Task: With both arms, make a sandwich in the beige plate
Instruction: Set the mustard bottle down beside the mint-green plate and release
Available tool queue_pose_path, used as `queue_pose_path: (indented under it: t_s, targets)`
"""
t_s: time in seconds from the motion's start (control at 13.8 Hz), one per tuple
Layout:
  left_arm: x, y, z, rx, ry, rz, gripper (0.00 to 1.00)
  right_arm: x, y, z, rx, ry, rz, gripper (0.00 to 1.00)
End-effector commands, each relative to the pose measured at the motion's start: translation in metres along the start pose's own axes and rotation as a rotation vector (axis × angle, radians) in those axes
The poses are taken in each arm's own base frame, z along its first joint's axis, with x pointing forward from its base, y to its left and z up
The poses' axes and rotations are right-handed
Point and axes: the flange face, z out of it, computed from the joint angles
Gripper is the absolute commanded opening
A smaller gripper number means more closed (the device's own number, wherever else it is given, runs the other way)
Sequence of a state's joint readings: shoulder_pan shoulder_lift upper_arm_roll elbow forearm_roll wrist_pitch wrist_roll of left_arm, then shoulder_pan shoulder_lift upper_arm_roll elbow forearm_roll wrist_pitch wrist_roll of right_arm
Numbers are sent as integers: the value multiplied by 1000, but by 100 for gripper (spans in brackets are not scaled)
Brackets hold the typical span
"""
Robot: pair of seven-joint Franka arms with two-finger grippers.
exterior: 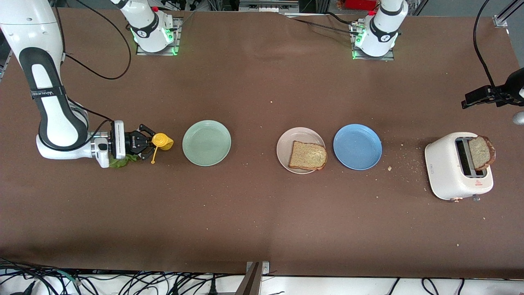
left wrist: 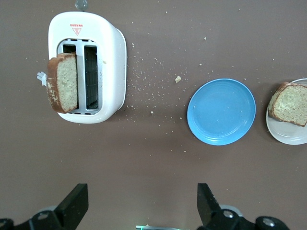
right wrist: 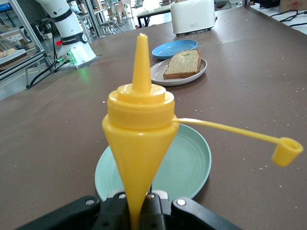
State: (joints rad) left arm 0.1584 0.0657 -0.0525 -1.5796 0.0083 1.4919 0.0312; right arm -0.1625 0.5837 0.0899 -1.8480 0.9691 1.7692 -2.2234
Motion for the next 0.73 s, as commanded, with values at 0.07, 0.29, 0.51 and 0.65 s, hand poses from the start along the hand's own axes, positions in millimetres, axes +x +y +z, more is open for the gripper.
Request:
queue_pose_path:
  t_s: [0.07,0.29,0.51,0.65]
  targets:
    - [-1,38,-9,0,11,60,100,-34,2,6,5,68,-59,0]
    - [-4,49,-15,-12,23,87,100,-54,-1,11,9,81,-70,0]
    - [-14,51,-22,-9,12,96,100,-73,1,15,11,97,-85,0]
    - [-16,72,-20,2,5,130,100,-77,3,14,8,101,-90,0]
